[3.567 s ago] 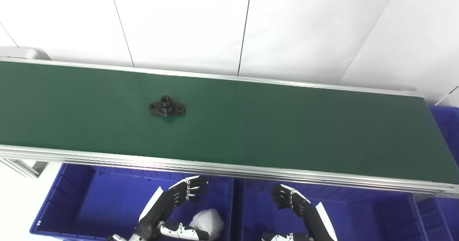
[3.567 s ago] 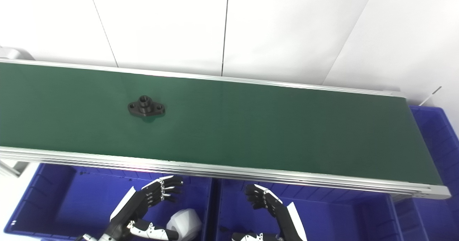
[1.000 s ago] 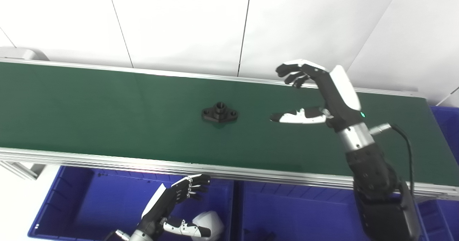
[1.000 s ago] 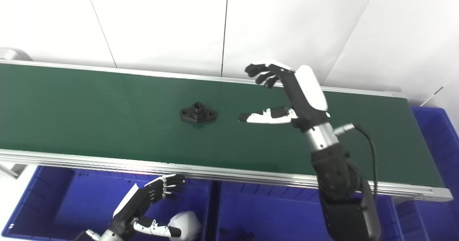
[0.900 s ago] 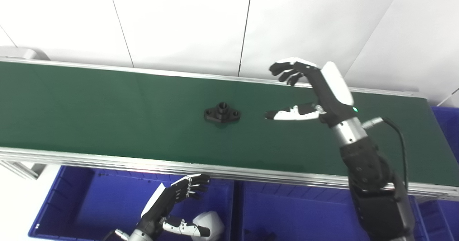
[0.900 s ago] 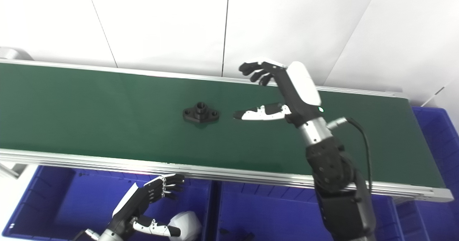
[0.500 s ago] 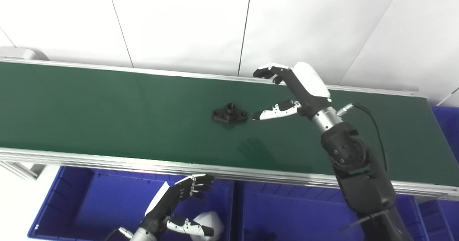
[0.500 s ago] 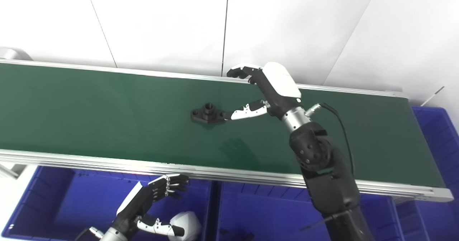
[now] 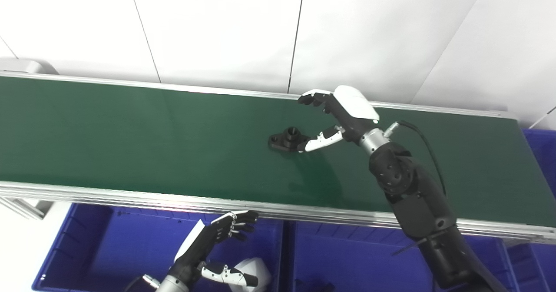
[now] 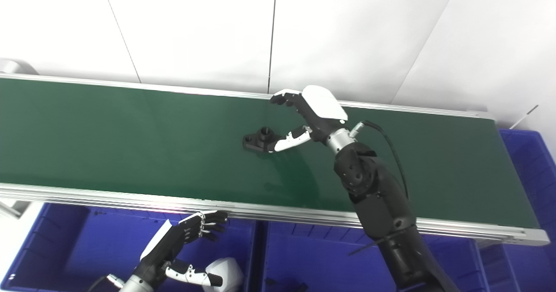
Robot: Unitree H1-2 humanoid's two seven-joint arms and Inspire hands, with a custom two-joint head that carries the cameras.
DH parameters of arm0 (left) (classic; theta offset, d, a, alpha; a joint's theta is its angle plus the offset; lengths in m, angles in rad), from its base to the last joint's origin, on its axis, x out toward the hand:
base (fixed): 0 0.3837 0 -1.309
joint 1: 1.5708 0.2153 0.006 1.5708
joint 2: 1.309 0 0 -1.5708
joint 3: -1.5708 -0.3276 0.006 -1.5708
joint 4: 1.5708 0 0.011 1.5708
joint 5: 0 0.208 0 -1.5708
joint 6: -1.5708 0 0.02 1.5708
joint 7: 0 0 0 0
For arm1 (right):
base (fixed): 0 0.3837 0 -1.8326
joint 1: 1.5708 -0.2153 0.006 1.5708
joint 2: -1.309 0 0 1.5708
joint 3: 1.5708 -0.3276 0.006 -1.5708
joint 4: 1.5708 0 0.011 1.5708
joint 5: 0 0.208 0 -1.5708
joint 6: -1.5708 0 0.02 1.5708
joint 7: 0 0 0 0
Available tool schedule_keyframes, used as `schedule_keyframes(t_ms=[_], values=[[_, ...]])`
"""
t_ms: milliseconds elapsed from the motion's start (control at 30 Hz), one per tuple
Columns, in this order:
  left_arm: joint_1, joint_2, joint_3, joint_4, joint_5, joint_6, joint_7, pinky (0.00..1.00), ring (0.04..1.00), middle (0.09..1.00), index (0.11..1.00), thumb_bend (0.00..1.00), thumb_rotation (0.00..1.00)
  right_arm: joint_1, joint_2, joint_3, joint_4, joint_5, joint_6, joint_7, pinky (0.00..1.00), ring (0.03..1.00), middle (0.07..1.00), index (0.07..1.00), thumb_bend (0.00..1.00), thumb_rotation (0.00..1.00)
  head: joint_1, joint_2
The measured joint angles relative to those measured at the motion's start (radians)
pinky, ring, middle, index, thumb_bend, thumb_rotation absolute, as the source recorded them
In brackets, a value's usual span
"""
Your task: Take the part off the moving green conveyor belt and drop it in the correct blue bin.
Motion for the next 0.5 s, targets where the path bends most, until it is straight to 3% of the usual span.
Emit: schedule_keyframes(t_ms=[100, 500], values=[[0.0, 0.003, -0.005, 0.001, 0.001, 0.0, 0.003, 0.64, 0.712, 0.774, 0.766, 0.84, 0.12, -0.015, -0.011, 0.028, 0.04, -0.024, 0.0, 0.001, 0.68, 0.798, 0.837, 0.762, 0.93, 0.28, 0.0, -0.003], [-0.003, 0.004, -0.016, 0.002, 0.001, 0.0, 0.01, 0.64, 0.715, 0.772, 0.767, 0.84, 0.12, -0.04, -0.027, 0.086, 0.129, -0.055, 0.0, 0.008, 0.66, 0.766, 0.768, 0.751, 0.91, 0.25, 0.005, 0.002]])
